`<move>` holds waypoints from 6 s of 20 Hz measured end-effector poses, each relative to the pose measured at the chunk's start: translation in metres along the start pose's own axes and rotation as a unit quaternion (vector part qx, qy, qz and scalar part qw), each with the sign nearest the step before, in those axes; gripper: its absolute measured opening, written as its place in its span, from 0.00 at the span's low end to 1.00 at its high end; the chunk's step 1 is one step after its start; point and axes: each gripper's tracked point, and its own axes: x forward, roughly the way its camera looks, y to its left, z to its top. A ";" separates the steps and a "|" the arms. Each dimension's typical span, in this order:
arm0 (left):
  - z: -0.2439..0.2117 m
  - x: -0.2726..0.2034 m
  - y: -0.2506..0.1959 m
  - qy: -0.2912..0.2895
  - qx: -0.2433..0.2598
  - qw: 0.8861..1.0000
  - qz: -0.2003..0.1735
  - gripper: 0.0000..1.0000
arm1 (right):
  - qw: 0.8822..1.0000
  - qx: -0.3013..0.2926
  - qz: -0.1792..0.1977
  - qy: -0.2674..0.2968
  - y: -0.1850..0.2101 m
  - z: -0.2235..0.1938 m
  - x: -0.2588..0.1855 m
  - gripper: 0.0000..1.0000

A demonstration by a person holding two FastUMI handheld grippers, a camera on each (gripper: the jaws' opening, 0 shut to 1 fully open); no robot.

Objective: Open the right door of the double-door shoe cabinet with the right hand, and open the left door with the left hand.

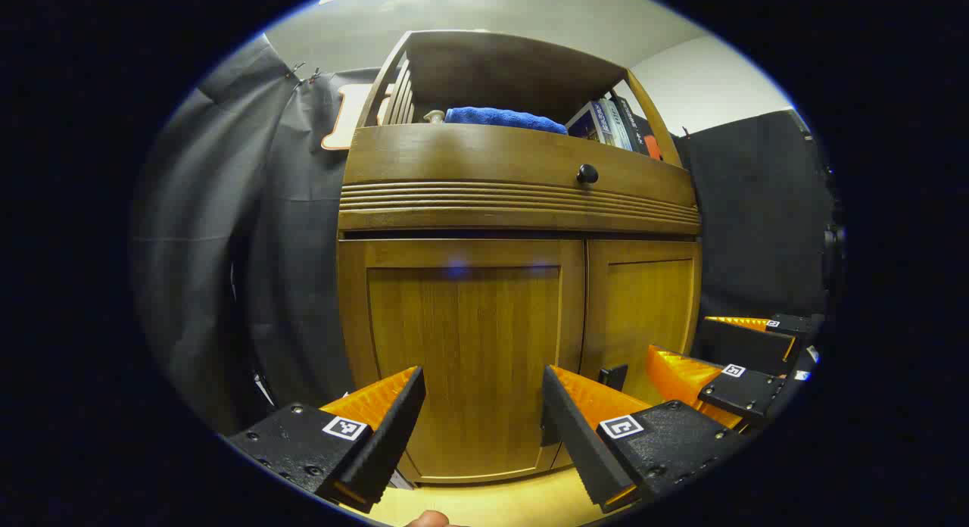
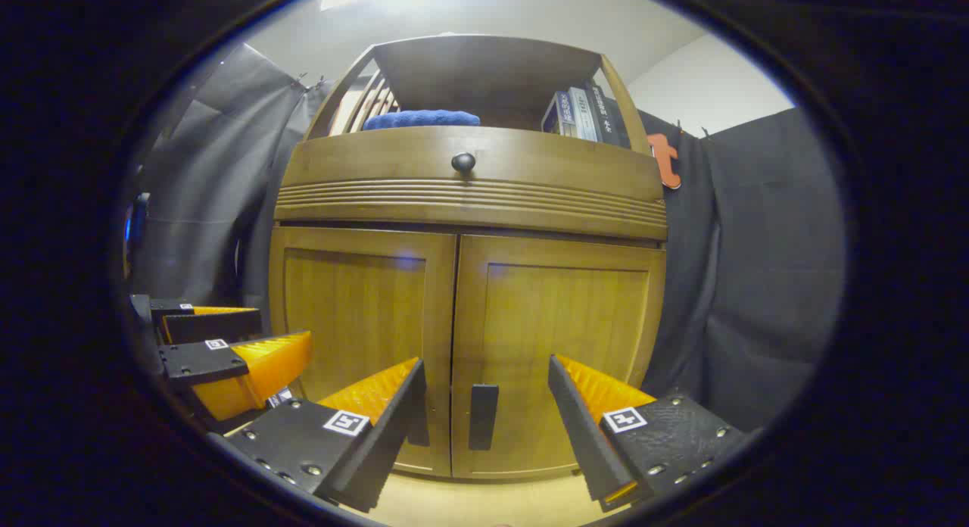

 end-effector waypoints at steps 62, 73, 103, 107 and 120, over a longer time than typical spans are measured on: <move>-0.030 0.002 0.074 0.025 0.014 0.997 0.078 0.95 | 0.986 0.065 -0.039 0.150 -0.012 -0.104 0.046 0.25; -0.023 -0.012 0.023 0.017 0.016 1.000 0.011 0.94 | 0.982 0.081 -0.085 0.148 -0.056 -0.099 -0.021 0.24; -0.020 0.022 -0.125 0.026 0.030 0.999 -0.030 0.97 | 0.978 0.071 -0.106 0.162 -0.241 -0.105 -0.105 0.09; -0.032 0.035 -0.116 0.037 0.025 0.999 -0.009 0.99 | 0.979 0.078 -0.098 0.160 -0.255 -0.104 -0.105 0.09; -0.103 0.099 -0.084 0.104 -0.018 0.993 0.052 0.82 | 0.977 0.098 -0.122 0.143 -0.295 -0.092 -0.114 0.09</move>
